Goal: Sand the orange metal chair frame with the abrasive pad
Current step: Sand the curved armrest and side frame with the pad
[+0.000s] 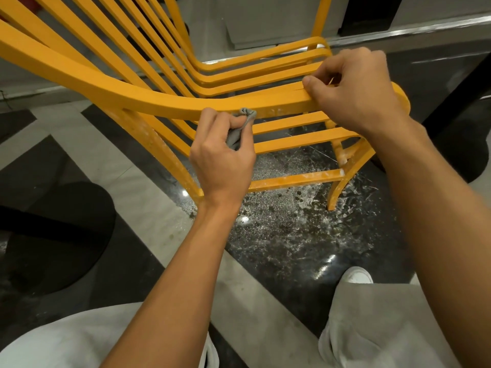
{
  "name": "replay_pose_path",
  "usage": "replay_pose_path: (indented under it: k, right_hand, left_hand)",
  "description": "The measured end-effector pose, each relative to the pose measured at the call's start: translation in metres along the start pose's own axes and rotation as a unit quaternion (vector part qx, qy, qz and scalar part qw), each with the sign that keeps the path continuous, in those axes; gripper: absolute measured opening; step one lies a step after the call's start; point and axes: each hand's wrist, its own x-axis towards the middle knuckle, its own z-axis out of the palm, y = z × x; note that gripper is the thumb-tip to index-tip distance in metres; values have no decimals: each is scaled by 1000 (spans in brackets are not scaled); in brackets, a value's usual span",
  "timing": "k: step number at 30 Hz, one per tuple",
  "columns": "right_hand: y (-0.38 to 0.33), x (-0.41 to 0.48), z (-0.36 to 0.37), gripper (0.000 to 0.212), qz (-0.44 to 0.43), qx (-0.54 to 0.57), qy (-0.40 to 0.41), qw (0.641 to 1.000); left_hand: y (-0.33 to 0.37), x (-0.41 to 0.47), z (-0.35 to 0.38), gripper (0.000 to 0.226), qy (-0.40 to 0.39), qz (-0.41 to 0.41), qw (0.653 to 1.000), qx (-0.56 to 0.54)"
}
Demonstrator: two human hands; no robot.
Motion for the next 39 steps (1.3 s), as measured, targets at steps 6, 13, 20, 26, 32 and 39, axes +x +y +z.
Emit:
replay_pose_path:
  k: [6,13,20,26,32,39]
  right_hand:
    - [-1,0,6,29,8,5,-5,1000]
    - [0,1,7,30,7,3,-1,1000]
    - [0,0,8,30,9,2,1,1000]
    - [-2,0,10,31,7,-11,10,1000]
    - [-1,0,8,30,9,-1,5,1000]
    - [-2,0,9,31,0,-4,9,1000]
  left_hand:
    - [13,2,12,18,-31,24,999,-3]
    - [6,-1,7,17,4,5,1000,-5]
    - [1,0,5,18,-23,9,1000,3]
    - [16,0,14,17,-22,15,1000,-8]
    - [5,-4,11,17,-25,5,1000,-2]
    - [26,3,24,16,-43,34,998,-13]
